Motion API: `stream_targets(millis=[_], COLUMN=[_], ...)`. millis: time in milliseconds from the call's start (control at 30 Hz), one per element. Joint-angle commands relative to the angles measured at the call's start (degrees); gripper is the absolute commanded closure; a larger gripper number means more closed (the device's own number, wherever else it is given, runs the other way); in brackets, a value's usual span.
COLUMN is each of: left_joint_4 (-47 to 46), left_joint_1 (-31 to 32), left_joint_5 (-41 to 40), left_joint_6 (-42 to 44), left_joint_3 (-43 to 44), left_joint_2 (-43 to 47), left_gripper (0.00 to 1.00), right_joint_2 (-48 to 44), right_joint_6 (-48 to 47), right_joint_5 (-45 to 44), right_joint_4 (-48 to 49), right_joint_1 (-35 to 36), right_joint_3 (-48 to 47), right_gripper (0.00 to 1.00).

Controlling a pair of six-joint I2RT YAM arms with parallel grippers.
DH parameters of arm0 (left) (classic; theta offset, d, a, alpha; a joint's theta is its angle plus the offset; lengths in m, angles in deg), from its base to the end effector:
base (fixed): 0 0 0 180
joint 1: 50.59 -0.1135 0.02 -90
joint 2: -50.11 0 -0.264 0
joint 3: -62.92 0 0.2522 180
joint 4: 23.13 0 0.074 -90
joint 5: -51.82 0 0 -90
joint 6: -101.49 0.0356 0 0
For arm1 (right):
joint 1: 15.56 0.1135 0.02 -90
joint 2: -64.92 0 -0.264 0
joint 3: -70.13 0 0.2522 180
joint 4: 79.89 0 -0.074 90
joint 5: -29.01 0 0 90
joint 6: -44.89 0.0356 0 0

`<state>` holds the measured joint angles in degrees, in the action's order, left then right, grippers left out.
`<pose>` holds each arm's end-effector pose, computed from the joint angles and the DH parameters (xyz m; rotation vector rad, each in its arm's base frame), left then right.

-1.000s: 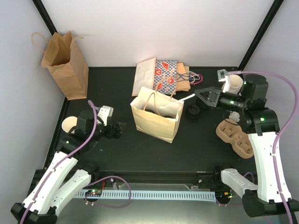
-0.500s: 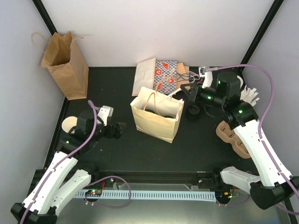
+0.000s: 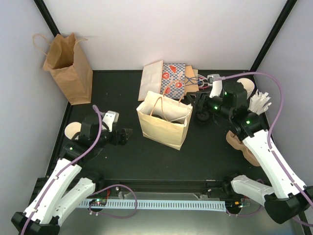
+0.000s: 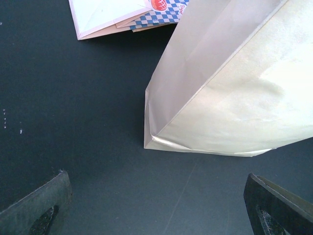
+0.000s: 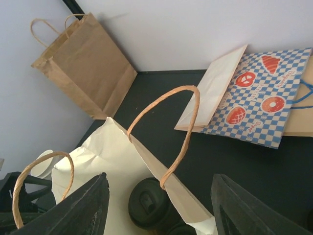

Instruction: Pack the takeout coffee

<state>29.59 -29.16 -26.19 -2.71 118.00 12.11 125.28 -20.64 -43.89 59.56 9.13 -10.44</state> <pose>0.1290 -0.0586 0.2867 0.2611 2.2218 -0.5743 0.2022 0.1045 0.3925 -0.2126 1.9951 0.8504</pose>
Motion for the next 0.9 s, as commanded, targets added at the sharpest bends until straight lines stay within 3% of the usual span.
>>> stream_targets(millis=[0,233,400,533,733,867], left_joint_4=[-1.0,-0.9,-0.9,-0.9,-1.0,-1.1], left_joint_1=[-0.2,-0.2,-0.3,-0.2,-0.2,-0.2], left_joint_5=[-0.6,-0.7,-0.7,-0.6,-0.4,0.0], left_joint_6=[-0.6,-0.6,-0.6,-0.6,-0.6,-0.5], left_joint_3=[0.4,0.3,0.3,0.3,0.3,0.3], left_joint_2=[-0.3,-0.1,-0.1,0.0,0.0,-0.1], left_gripper=[0.01,0.01,0.01,0.01,0.01,0.01], right_joint_2=[-1.9,-2.3,-1.2,-1.0,4.4,9.4], right_joint_6=[-2.2,-3.9,-5.7,-6.9,-6.7,-6.7], right_joint_5=[-5.0,-11.0,-17.1,-18.8,-20.5,-25.0], right_joint_4=[-3.2,-8.8,-15.8,-19.9,-26.1,-27.0], right_joint_1=[0.3,0.2,-1.8,-9.1,-26.6,-32.0], right_joint_3=[-2.6,-5.2,-9.5,-12.5,-15.1,-15.4], right_gripper=[0.39,0.37,0.44,0.45,0.51,0.56])
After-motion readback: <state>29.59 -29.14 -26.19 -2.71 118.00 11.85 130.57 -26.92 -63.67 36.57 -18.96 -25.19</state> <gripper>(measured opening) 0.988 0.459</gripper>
